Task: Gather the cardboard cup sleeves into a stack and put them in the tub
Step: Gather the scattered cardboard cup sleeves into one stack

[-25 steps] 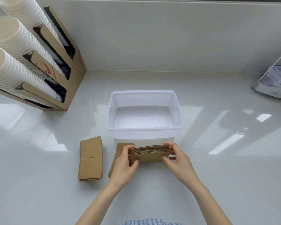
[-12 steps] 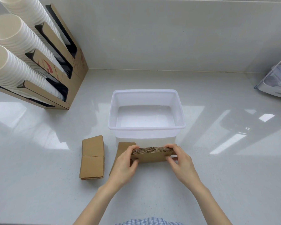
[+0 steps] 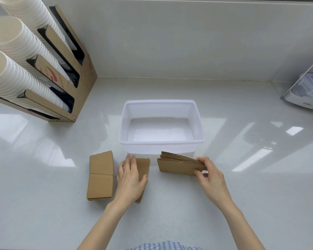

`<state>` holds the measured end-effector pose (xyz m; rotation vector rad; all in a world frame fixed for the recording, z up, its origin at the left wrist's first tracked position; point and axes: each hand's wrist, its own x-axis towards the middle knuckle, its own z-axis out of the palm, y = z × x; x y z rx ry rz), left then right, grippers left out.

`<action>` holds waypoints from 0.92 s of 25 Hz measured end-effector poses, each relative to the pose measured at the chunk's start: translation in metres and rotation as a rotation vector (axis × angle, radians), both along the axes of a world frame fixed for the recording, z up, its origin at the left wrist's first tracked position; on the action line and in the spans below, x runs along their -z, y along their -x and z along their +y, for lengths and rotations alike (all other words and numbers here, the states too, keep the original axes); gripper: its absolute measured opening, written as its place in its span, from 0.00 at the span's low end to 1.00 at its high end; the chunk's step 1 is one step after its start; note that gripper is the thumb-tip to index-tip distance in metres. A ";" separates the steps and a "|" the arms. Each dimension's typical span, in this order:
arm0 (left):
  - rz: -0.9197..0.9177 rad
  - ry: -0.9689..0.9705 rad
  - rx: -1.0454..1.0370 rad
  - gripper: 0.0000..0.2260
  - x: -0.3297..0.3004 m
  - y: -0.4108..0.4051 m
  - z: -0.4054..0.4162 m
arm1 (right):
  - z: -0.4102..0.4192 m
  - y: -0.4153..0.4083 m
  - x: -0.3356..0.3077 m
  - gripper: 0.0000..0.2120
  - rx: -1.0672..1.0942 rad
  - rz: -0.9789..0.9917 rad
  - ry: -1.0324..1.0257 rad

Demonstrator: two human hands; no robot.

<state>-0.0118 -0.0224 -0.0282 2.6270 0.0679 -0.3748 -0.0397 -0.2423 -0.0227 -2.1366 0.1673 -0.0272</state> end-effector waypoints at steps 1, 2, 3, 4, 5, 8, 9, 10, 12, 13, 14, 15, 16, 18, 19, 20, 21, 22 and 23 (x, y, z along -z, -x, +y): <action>0.008 -0.025 0.035 0.31 -0.001 -0.003 -0.001 | -0.001 0.001 0.000 0.13 0.003 0.003 -0.002; 0.025 -0.050 0.068 0.30 -0.002 -0.006 -0.001 | -0.001 0.001 0.000 0.13 0.007 0.006 -0.005; 0.044 -0.071 0.097 0.30 -0.002 -0.008 -0.001 | -0.001 0.002 0.001 0.13 0.011 0.010 -0.007; 0.054 -0.091 0.119 0.30 -0.003 -0.009 0.000 | 0.000 0.002 0.001 0.13 0.015 0.015 -0.010; 0.054 -0.112 0.133 0.30 -0.004 -0.011 0.001 | 0.000 0.002 0.001 0.13 0.019 0.019 -0.014; 0.040 -0.165 0.150 0.30 -0.006 -0.013 0.006 | 0.000 0.003 0.002 0.13 0.033 0.033 -0.035; 0.031 -0.169 0.145 0.28 -0.007 -0.013 0.007 | 0.000 0.003 0.001 0.13 0.036 0.039 -0.042; 0.019 -0.163 0.136 0.26 -0.007 -0.014 0.008 | 0.000 0.003 0.001 0.13 0.041 0.046 -0.046; 0.005 -0.122 0.126 0.21 -0.007 -0.014 0.009 | 0.000 0.003 0.002 0.12 0.056 0.060 -0.051; 0.007 -0.092 0.126 0.18 -0.007 -0.015 0.010 | -0.001 0.003 0.002 0.12 0.062 0.068 -0.053; 0.012 -0.063 0.130 0.17 -0.008 -0.014 0.011 | 0.000 0.003 0.002 0.12 0.064 0.074 -0.056; 0.017 -0.037 0.143 0.15 -0.010 -0.015 0.013 | 0.001 0.002 0.001 0.12 0.064 0.079 -0.059; 0.024 -0.001 0.155 0.14 -0.013 -0.015 0.014 | 0.001 0.002 0.001 0.12 0.065 0.084 -0.059; 0.019 0.122 0.162 0.07 -0.020 -0.017 0.020 | 0.002 0.001 -0.001 0.12 0.060 0.098 -0.055; 0.023 0.205 0.157 0.04 -0.026 -0.018 0.024 | 0.002 0.001 -0.002 0.11 0.056 0.103 -0.054; 0.035 0.285 0.153 0.06 -0.031 -0.019 0.027 | 0.003 0.000 -0.003 0.11 0.053 0.106 -0.055; 0.033 0.358 0.148 0.08 -0.035 -0.020 0.031 | 0.003 -0.001 -0.003 0.11 0.049 0.108 -0.060; 0.023 0.415 0.134 0.07 -0.037 -0.022 0.034 | 0.004 -0.001 -0.003 0.11 0.044 0.110 -0.066; 0.009 0.461 0.115 0.05 -0.039 -0.022 0.035 | 0.004 -0.002 -0.003 0.11 0.037 0.113 -0.074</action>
